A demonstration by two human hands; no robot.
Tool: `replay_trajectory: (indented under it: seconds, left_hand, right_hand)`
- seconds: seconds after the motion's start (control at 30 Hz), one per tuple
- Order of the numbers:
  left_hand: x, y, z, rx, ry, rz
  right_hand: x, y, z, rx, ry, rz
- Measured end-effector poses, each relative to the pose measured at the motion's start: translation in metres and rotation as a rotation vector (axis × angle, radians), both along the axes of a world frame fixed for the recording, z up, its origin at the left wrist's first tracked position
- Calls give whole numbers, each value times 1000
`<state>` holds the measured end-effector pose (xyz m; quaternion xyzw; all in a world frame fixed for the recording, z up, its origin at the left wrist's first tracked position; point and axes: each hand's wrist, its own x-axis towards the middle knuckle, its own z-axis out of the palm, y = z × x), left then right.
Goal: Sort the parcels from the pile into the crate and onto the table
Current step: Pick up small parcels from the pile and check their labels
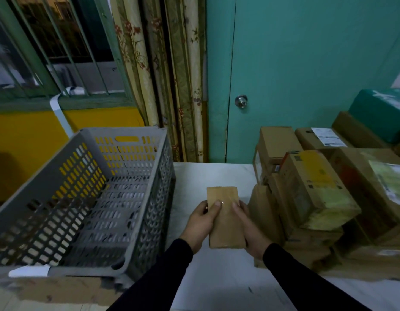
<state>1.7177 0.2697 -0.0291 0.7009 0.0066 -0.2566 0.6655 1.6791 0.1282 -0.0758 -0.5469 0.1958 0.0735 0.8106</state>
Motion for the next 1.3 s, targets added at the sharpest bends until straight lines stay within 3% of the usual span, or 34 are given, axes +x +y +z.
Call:
replay_trajectory:
  seconds: [0.13,0.4,0.73,1.03,1.1,1.2,1.23,1.3]
  left_hand:
    - [3,1,3,74,-1,-95]
    - [3,9,-1,-24,151,-195]
    - [-1,14,5,-7,145,-202]
    - [4,10,1,19,112,-107]
    - [8,8,1,161,0,-67]
    - [9,5,9,851,-382,-179]
    - [7,3,14,986,-491,-193]
    - [4,2,21,1010,-613,-245]
  right_hand:
    - [2,2,-10,72,12,-6]
    - [5,-1,-10,-32,50,15]
    - [6,-5,-7,-78,64,151]
    - [6,4,6,5,101,56]
    - [7,4,11,-79,62,54]
    - [8,4,17,-154,-30,35]
    - [10,5,17,-130,-35,30]
    - [14,3,14,-114,-22,-13]
